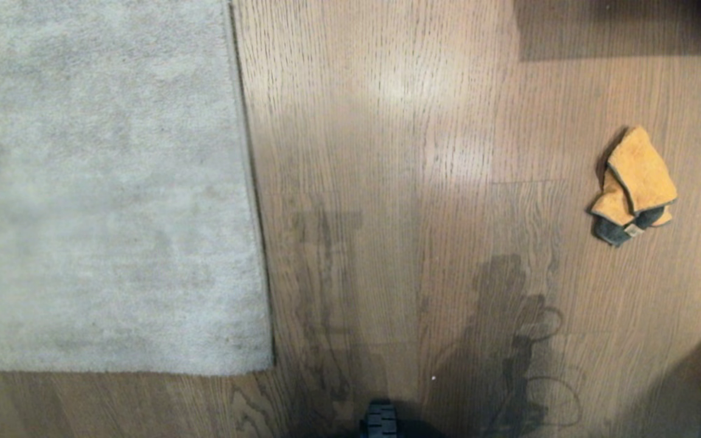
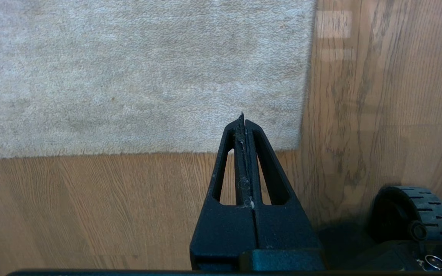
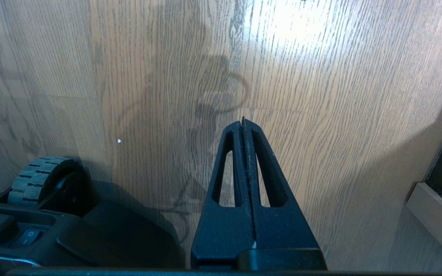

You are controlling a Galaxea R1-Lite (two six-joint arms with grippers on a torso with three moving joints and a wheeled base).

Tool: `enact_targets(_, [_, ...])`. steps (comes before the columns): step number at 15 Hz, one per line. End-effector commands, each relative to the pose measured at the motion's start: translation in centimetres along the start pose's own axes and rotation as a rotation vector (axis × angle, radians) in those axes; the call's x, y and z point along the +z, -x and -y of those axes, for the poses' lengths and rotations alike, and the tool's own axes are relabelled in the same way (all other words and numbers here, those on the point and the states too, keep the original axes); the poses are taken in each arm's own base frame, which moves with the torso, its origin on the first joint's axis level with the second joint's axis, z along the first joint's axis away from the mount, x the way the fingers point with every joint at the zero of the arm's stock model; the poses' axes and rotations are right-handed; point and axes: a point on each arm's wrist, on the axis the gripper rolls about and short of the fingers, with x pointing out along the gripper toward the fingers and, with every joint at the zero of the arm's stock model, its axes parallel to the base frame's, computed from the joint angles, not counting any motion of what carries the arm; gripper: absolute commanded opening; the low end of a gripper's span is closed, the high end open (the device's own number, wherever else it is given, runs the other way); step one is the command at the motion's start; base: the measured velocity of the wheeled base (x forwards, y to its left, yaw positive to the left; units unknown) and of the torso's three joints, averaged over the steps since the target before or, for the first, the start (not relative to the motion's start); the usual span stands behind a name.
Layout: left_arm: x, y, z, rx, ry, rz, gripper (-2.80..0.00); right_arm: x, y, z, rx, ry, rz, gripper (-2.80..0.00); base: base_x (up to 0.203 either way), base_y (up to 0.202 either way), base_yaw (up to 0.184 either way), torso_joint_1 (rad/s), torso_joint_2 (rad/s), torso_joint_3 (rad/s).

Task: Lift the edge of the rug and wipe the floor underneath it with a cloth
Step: Pick up the rag

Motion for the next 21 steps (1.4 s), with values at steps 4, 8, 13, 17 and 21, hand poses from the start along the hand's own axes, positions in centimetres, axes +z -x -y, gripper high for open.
enact_targets(4, [0.0, 0.0, 0.0, 0.0, 0.0, 0.0, -2.8, 0.0, 0.0, 0.0, 0.001, 0.001, 0.001, -2.8, 0.0, 0.0, 0.0, 0.0, 0.0, 0.0])
enact_targets(8, [0.0, 0.0, 0.0, 0.0, 0.0, 0.0, -2.8, 0.0, 0.0, 0.0, 0.001, 0.001, 0.001, -2.8, 0.0, 0.0, 0.0, 0.0, 0.0, 0.0])
enact_targets(13, [0.0, 0.0, 0.0, 0.0, 0.0, 0.0, -2.8, 0.0, 0.0, 0.0, 0.001, 0.001, 0.001, -2.8, 0.0, 0.0, 0.0, 0.0, 0.0, 0.0])
enact_targets(17, [0.0, 0.0, 0.0, 0.0, 0.0, 0.0, -2.8, 0.0, 0.0, 0.0, 0.001, 0.001, 0.001, -2.8, 0.0, 0.0, 0.0, 0.0, 0.0, 0.0])
enact_targets(21, [0.0, 0.0, 0.0, 0.0, 0.0, 0.0, -2.8, 0.0, 0.0, -0.01, 0.001, 0.001, 0.001, -2.8, 0.0, 0.0, 0.0, 0.0, 0.0, 0.0])
